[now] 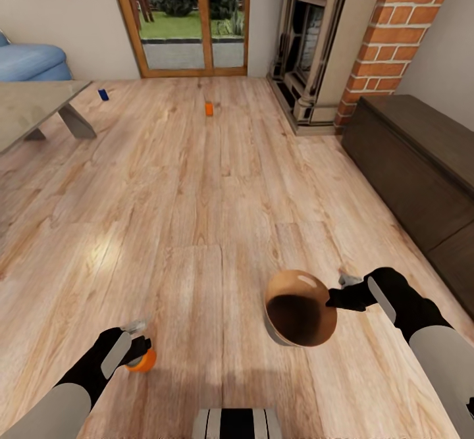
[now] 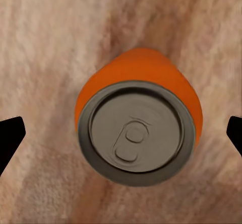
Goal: Put the three can of soda from the living room inside the tash can in the kitchen.
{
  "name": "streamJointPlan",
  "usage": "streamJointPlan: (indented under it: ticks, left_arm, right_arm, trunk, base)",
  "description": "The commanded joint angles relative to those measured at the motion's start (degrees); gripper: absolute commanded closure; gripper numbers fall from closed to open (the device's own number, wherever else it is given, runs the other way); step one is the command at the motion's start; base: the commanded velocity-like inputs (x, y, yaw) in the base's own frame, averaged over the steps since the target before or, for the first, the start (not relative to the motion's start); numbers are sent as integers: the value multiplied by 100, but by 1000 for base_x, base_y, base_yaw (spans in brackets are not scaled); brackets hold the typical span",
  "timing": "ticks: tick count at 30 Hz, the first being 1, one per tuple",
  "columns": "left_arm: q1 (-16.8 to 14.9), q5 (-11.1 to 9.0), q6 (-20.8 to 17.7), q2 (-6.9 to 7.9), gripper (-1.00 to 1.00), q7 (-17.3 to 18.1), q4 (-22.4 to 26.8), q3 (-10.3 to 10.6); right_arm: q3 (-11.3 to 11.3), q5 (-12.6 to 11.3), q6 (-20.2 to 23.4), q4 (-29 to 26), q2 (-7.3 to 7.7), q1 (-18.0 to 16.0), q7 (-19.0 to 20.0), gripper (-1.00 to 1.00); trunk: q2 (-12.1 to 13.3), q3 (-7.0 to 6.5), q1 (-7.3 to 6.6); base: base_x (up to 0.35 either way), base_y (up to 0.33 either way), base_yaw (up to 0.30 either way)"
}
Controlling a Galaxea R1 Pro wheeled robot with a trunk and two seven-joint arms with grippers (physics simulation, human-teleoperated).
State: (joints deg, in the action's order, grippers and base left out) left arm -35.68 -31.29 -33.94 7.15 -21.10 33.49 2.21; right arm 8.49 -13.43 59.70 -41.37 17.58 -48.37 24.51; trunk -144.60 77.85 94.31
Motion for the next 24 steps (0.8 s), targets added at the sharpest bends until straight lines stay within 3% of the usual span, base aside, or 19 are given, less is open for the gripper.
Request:
streamJointPlan:
  ticks: [1,14,20,24]
  left_arm:
    - [0,1,-2,-1,-100,0,0,-1]
    - [0,-16,37,-29,-100,9,8,7]
    - [0,-23,43,-35,-100,9,9,0]
    - [0,-19,65,-48,-100,22,14,2]
  right_arm:
    - [-5,-178,30,-2,-1,-4,37,100]
    - [-5,-178,30,-15,-1,0,37,100]
    - [-5,-178,30,-43,-1,3,37,100]
    - [-5,-178,30,-46,1,2,37,100]
  trunk:
    - [-2,22,2]
    - [-5,67,7]
    - [-13,200,22]
    - [-13,200,22]
  base:
    - [0,0,0]
    - [0,0,0]
    - [0,0,0]
    - [0,0,0]
